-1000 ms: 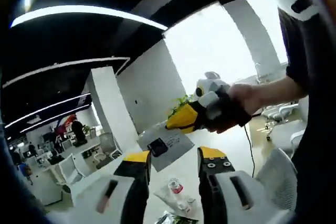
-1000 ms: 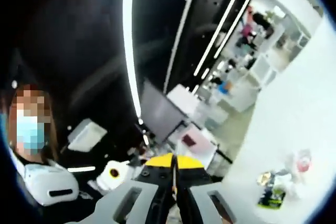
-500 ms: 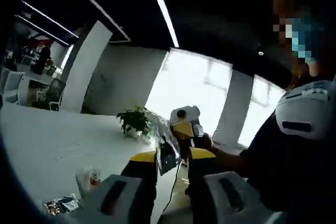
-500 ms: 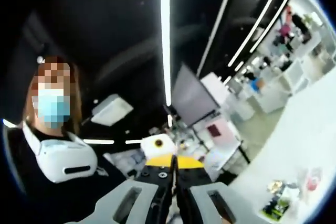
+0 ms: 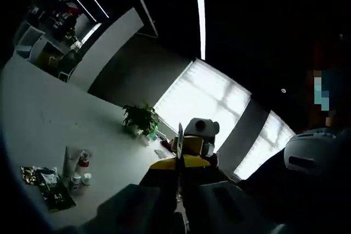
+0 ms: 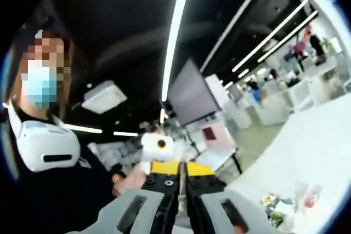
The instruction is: Arrange the skincare products in the storage area until every visible bottle or jar stands upright without overlapping.
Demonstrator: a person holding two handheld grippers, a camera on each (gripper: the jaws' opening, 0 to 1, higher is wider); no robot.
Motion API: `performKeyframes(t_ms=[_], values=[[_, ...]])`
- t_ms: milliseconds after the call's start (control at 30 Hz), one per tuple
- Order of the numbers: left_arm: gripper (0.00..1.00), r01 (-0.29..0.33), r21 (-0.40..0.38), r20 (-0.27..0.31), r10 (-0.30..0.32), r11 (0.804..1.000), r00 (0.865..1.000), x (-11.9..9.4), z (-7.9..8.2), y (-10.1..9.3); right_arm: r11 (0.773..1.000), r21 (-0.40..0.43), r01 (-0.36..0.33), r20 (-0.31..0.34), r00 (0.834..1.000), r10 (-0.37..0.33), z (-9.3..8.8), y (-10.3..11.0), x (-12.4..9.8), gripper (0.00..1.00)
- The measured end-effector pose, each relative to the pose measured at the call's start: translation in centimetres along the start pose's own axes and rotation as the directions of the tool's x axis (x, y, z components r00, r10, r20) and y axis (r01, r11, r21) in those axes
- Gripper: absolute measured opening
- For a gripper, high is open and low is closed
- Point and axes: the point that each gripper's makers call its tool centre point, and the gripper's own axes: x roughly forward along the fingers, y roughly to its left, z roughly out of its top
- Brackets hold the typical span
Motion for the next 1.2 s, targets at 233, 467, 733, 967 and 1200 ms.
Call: performKeyframes(t_ms=[233,467,733,967,1200], values=[[0.00,0.020,-0.039,0.035,-0.019,0.999,0.999,-1.1,-0.3,-0.8,0.995,0.088,-0.038,0.011,0.999,0.038,-1.6,0.8,0.2,0.00],[0.00,0.042,-0.122,0.081,-0.033,0.992,0.996,-1.9,-0.7,-1.0,0.985,0.154,-0.075,0.022,0.997,0.072,-2.4,1.5,0.7,0.00],[0.02,0.004,-0.093,0.073,0.002,0.996,0.997,-2.8,-1.3,-0.5,0.989,0.142,-0.042,-0.003,0.999,0.043,-3.3,1.1,1.0,0.00],[0.00,-0.012,-0.142,0.096,0.026,0.990,0.995,-3.9,-1.5,0.7,0.984,0.179,-0.022,-0.011,1.000,0.025,-4.1,0.5,0.9,0.00],[0.00,-0.035,-0.205,0.098,0.056,0.978,0.994,-4.3,-2.0,1.7,0.980,0.198,0.003,-0.021,1.000,0.001,-5.0,-0.4,1.4,0.00]])
